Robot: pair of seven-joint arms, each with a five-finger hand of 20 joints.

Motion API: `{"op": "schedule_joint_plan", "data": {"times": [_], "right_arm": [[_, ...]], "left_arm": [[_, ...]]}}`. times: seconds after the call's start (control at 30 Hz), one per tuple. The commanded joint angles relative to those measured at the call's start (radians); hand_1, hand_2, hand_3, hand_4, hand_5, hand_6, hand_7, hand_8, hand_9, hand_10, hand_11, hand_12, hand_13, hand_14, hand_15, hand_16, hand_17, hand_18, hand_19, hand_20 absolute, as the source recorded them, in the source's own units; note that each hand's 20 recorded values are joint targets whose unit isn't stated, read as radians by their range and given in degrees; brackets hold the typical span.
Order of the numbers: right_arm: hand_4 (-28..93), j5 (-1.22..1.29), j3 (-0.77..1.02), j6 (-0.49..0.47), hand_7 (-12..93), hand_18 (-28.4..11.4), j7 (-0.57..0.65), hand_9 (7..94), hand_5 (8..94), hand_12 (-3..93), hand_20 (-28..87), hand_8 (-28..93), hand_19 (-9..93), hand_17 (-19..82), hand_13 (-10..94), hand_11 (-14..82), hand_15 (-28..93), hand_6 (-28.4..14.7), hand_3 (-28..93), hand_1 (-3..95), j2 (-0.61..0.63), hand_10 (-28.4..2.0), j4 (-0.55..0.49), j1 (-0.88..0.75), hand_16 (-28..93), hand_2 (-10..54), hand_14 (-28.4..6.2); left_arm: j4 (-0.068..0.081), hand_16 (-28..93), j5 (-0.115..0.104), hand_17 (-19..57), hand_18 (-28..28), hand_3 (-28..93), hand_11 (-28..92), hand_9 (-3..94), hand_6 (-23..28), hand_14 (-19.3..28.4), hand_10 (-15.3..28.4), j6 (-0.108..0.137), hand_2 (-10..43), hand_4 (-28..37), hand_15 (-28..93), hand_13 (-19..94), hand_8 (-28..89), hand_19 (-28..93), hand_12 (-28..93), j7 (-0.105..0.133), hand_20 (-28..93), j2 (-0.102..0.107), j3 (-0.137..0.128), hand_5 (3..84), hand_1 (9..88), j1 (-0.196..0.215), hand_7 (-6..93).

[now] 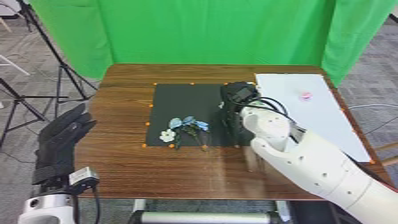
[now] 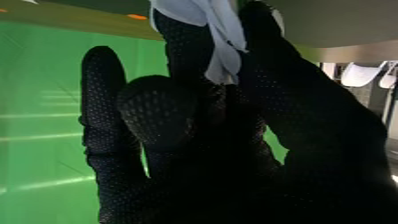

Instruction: Arrange flowers

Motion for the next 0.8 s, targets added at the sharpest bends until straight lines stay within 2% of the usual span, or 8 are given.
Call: {"op": "schedule_joint_plan", "data": {"times": [0.03, 0.07, 0.13, 0.23, 0.37, 0.43, 0.57, 0.8], "right_arm": [[-28, -0.044, 0.066, -0.072, 29, -17.5, -0.026, 83.5, 74.8, 31.4, -4, -1, 88, 32, 75, 24.5, 72, 0.2, 76, 49.0, -0.033, -7.9, -0.021, -0.061, 22, -7.1, -5.6], [-28, -0.053, 0.079, -0.086, 30, -17.5, -0.033, 82.9, 74.2, 31.0, -4, -1, 87, 31, 74, 24.9, 72, 0.0, 76, 48.3, -0.038, -8.3, -0.025, -0.072, 21, -7.3, -5.8], [-28, -0.069, 0.103, -0.118, 29, -17.7, -0.049, 81.4, 73.3, 29.3, -3, -1, 87, 31, 73, 26.1, 72, -0.3, 77, 46.3, -0.049, -9.1, -0.034, -0.089, 21, -8.2, -6.2], [-28, -0.078, 0.134, -0.152, 29, -18.2, -0.068, 79.3, 71.7, 27.5, -2, -1, 87, 30, 72, 27.6, 72, -1.0, 78, 44.7, -0.060, -10.2, -0.048, -0.113, 21, -8.3, -6.9], [-28, -0.114, 0.174, -0.173, 27, -18.9, -0.105, 75.4, 69.6, 21.9, -1, -2, 86, 28, 70, 31.9, 73, -1.5, 80, 39.6, -0.080, -12.1, -0.065, -0.146, 20, -7.1, -8.1], [-28, -0.124, 0.178, -0.187, 26, -19.1, -0.109, 74.0, 69.0, 20.7, -1, -2, 85, 27, 69, 32.3, 73, -1.5, 82, 37.5, -0.081, -12.7, -0.075, -0.151, 20, -6.4, -8.6], [-26, -0.139, 0.191, -0.212, 24, -20.2, -0.114, 70.4, 66.3, 19.3, 1, -13, 84, 26, 67, 32.4, 74, -1.9, 83, 32.1, -0.088, -14.3, -0.086, -0.158, 20, -4.3, -9.7], [-25, -0.118, 0.176, -0.243, 21, -21.9, -0.068, 65.2, 62.3, 18.9, 3, -13, 84, 24, 63, 31.4, 75, -4.5, 82, 28.8, -0.051, -16.8, -0.119, -0.136, 19, -3.8, -11.8]], "left_arm": [[0.000, -17, 0.007, -10.7, 20.7, 82, 37, 32.3, 10.6, 26.7, 19.6, -0.008, 3.4, -18.7, 63, 22, -10, 57, 7, -0.009, 3, -0.014, -0.007, 39.2, 27.6, 0.010, 15.6], [0.001, -17, 0.000, -10.7, 20.6, 82, 37, 32.4, 10.7, 26.7, 19.6, -0.007, 3.4, -18.7, 63, 22, -10, 57, 7, -0.006, 3, -0.008, -0.005, 39.2, 27.5, 0.009, 15.6], [0.000, -17, -0.043, -10.7, 20.7, 82, 37, 32.4, 10.6, 26.7, 19.7, -0.017, 3.4, -18.6, 63, 22, -10, 57, 7, 0.018, 3, -0.005, -0.003, 39.2, 27.5, 0.008, 15.5], [0.000, -17, -0.030, -10.7, 20.7, 82, 37, 32.5, 10.6, 26.7, 19.7, -0.011, 3.5, -18.7, 64, 22, -10, 57, 7, 0.011, 3, -0.007, -0.007, 39.2, 27.6, 0.012, 15.7], [-0.001, -17, -0.041, -10.7, 20.7, 82, 37, 32.7, 10.5, 26.6, 19.7, -0.008, 3.6, -18.7, 63, 22, -10, 57, 7, 0.019, 3, -0.003, -0.007, 39.2, 27.6, 0.018, 15.7], [0.000, -17, -0.042, -10.7, 20.7, 82, 37, 32.8, 10.5, 26.5, 19.6, -0.007, 3.7, -18.6, 63, 22, -10, 57, 7, 0.025, 3, -0.002, -0.004, 39.2, 27.6, 0.021, 15.8], [0.000, -17, -0.035, -10.6, 20.6, 82, 37, 33.0, 10.5, 26.4, 19.6, -0.009, 3.8, -18.6, 64, 23, -10, 57, 7, 0.014, 3, -0.008, -0.004, 39.3, 27.6, 0.015, 16.1], [-0.003, -17, -0.038, -10.6, 20.7, 83, 37, 33.2, 10.5, 26.3, 19.6, -0.003, 3.8, -18.5, 64, 23, -11, 57, 6, 0.023, 3, -0.009, -0.005, 39.4, 27.4, 0.036, 16.2]]}}
